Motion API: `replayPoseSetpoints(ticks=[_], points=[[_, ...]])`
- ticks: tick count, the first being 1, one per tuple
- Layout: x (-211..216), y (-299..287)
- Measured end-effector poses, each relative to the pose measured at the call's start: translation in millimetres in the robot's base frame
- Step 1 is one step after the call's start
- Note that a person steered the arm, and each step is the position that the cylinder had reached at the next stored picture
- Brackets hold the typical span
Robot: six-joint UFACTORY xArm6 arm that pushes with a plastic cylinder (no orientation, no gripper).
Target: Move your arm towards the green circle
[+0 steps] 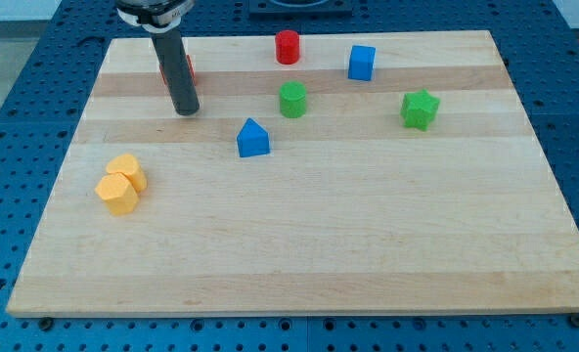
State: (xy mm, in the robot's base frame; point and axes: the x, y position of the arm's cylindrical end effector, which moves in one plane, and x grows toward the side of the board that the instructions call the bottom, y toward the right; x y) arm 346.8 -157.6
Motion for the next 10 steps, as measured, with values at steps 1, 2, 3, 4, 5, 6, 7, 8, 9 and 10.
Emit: replayPoseSetpoints(ticks=[1, 2, 3, 4, 5, 6, 7, 8, 9, 10], points=[[0, 0], [-10, 16], [-11, 28], [-11, 28], [-12, 35], [-14, 48], [-15, 58], [-15, 76], [-15, 93], [-15, 109]])
